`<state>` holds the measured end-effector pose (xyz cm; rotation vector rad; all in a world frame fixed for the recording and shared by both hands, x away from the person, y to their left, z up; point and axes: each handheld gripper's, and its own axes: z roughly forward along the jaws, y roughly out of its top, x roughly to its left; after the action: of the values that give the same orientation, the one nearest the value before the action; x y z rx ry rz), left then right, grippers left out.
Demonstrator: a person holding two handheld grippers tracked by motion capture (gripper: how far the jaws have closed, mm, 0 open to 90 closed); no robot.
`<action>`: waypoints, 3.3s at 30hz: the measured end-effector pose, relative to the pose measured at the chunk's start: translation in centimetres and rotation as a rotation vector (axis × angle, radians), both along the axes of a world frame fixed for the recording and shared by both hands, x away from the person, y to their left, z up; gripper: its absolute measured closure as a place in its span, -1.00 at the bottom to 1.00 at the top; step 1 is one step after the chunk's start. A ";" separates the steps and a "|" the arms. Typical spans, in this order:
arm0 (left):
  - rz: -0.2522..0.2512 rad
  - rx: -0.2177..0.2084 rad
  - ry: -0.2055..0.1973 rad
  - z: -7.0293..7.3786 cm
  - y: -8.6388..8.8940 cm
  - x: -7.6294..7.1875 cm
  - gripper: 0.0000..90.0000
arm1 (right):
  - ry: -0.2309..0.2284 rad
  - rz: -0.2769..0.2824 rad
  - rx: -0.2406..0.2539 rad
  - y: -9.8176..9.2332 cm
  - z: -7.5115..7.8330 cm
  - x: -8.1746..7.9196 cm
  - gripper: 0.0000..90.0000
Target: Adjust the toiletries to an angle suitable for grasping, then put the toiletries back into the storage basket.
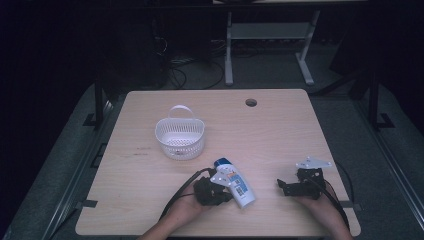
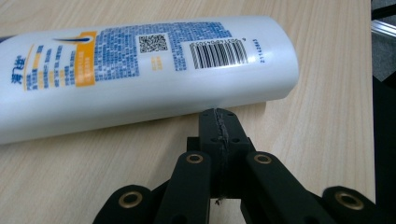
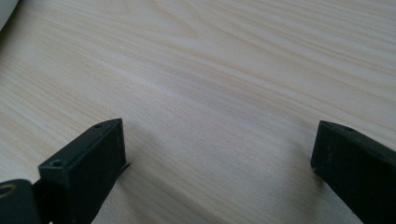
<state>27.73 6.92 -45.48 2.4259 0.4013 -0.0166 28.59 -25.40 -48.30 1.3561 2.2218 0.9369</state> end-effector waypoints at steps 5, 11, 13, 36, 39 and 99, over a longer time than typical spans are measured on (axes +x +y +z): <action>-0.001 -0.010 -0.002 0.1 -0.3 0.1 1.00 | -0.001 0.001 0.000 0.0 0.0 0.0 -0.94; 0.003 -0.004 -0.008 0.3 0.4 0.1 1.00 | -0.001 0.001 0.000 0.0 0.0 0.0 -0.94; 0.022 -0.018 -0.009 0.4 0.9 0.1 0.94 | 0.000 0.001 0.000 0.0 0.0 0.0 -0.94; 0.261 -0.010 -0.095 1.1 9.0 1.2 -0.31 | 0.000 -0.037 -0.001 0.0 0.0 -0.1 -0.93; 0.297 -0.009 -0.102 1.0 10.1 1.3 -0.43 | 0.001 -0.038 -0.001 0.0 0.0 -0.1 -0.93; 0.593 -0.047 -0.178 -2.1 19.7 1.9 -0.71 | 0.082 0.118 0.068 2.9 3.4 1.0 -0.94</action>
<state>29.61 26.59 -47.54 2.1525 1.0032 0.4383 29.55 -22.49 -44.86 1.3265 2.3739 1.0238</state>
